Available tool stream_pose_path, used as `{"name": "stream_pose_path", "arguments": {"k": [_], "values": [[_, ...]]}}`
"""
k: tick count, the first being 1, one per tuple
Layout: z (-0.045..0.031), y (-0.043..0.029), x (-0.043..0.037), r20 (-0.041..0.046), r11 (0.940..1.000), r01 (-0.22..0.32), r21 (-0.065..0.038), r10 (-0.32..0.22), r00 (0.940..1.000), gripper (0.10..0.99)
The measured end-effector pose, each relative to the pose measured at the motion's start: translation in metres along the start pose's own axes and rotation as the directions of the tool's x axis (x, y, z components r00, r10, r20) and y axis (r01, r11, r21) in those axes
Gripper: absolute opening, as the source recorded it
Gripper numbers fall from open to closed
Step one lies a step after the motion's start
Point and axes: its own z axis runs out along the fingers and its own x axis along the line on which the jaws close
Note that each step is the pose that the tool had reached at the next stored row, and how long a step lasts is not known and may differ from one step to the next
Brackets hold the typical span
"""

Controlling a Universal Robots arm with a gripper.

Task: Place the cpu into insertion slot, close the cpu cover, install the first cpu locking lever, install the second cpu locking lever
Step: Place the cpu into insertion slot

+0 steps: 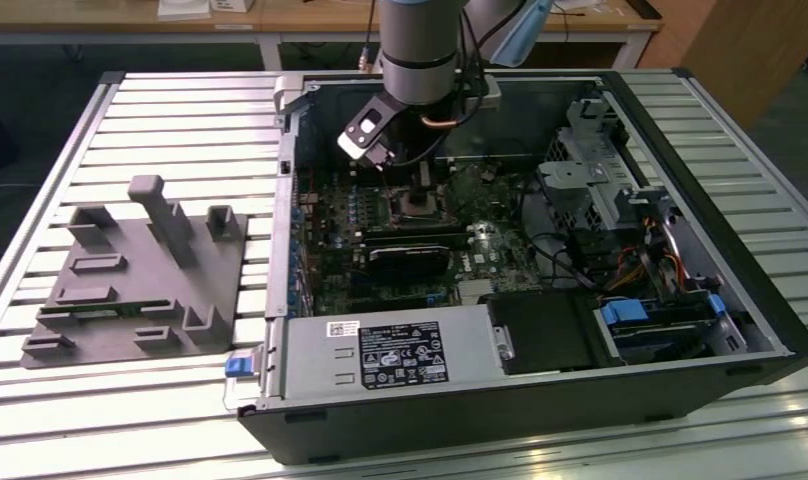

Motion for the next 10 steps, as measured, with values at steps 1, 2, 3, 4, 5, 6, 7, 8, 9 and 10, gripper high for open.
{"name": "stream_pose_path", "arguments": {"k": [1,2,3,4,5,6,7,8,9,10], "values": [[-0.0025,0.0002,0.0,0.0001,1.0,0.0,0.0,0.0,1.0,0.106],[-0.0052,0.0004,0.0,0.0,1.0,0.0,0.0,0.0,1.0,0.106],[-0.0081,0.0006,0.0,0.0,1.0,0.0,0.0,0.0,1.0,0.106],[-0.0112,0.0008,0.0001,0.0001,1.0,0.0,0.0,0.0,1.0,0.106],[-0.0147,0.0011,0.0001,0.0001,1.0,0.0,0.0,0.0,1.0,0.106],[-0.018,0.0013,0.0001,0.0001,1.0,0.0,0.0,0.0,1.0,0.106],[-0.0213,0.0016,0.0002,0.0,1.0,0.0,0.0,0.0,1.0,0.106],[-0.0246,0.0019,0.0002,0.0002,1.0,0.0,0.0,0.0,1.0,0.106],[-0.0278,0.0021,0.0002,-0.0001,1.0,0.0,-0.001,0.0,1.0,0.106],[-0.0311,0.0024,0.0002,0.0001,1.0,0.0,-0.001,0.0,1.0,0.106]]}}
